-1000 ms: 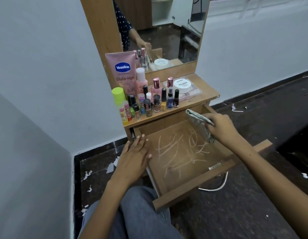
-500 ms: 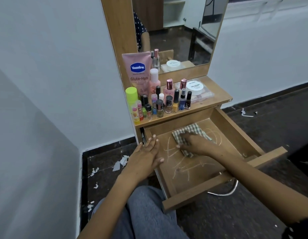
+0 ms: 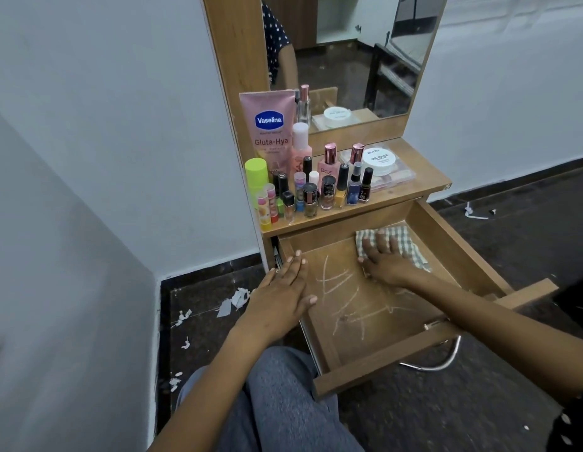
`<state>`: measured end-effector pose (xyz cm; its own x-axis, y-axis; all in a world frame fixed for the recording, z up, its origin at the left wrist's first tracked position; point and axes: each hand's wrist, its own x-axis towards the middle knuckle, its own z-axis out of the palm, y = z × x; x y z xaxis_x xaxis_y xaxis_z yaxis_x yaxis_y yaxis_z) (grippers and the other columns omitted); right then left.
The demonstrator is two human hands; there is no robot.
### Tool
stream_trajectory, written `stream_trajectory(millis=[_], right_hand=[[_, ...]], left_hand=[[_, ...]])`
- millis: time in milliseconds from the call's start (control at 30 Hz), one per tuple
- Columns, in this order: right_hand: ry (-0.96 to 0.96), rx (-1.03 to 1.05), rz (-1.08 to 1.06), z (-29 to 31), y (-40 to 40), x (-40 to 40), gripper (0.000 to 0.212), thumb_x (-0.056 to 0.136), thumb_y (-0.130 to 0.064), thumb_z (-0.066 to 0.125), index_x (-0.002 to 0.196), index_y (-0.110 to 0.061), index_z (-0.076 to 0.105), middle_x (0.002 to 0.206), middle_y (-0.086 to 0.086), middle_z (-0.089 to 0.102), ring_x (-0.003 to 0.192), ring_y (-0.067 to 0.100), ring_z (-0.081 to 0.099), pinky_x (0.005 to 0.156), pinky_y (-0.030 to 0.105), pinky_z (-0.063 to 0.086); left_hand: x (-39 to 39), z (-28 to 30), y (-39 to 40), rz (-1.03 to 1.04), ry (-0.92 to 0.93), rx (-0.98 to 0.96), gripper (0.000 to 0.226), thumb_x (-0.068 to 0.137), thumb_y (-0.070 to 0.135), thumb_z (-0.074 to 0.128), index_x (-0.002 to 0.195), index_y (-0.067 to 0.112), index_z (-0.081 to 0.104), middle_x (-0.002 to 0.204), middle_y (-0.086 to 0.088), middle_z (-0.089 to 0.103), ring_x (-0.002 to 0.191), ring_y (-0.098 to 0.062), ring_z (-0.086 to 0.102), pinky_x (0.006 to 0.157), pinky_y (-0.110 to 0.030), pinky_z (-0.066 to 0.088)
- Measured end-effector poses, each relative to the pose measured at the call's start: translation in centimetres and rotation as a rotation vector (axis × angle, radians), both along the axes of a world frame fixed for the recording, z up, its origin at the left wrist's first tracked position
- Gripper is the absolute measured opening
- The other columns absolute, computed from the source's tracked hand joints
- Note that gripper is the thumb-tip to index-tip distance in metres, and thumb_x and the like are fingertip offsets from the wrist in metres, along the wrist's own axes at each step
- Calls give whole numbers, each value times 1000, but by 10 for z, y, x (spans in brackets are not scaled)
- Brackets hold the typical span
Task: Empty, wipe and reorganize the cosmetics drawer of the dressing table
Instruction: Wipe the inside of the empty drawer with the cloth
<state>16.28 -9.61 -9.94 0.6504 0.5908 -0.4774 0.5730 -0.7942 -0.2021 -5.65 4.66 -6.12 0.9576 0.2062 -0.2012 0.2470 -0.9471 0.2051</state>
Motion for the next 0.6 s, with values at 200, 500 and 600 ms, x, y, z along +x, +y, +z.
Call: stream_trajectory(millis=[200,500,600], right_hand=[[36,63,294,-3,41,-56,58,103,-34,27,152,-23,-2,159,5,-19,144,33,-20,117,55,-3],[159,-33,654,13,4,-67,61,101,-18,38,153,-24,7,159,5,-15,145,28,-17,119,43,1],[127,-94,704,22,-12,-78,59,101,-21,37,152,-29,9,159,1,-17,146,26,-16,119,43,1]], left_hand=[[1,1,0,-4,6,6,67,102,46,23,151,15,-9,156,0,-21,144,-10,-15,116,-31,-4],[0,4,4,-30,14,-13,68,101,48,24,151,17,-10,155,1,-23,144,-10,-16,114,-29,-8],[-1,1,2,-19,-12,-4,68,101,48,23,151,17,-10,156,0,-22,144,-10,-15,114,-29,-8]])
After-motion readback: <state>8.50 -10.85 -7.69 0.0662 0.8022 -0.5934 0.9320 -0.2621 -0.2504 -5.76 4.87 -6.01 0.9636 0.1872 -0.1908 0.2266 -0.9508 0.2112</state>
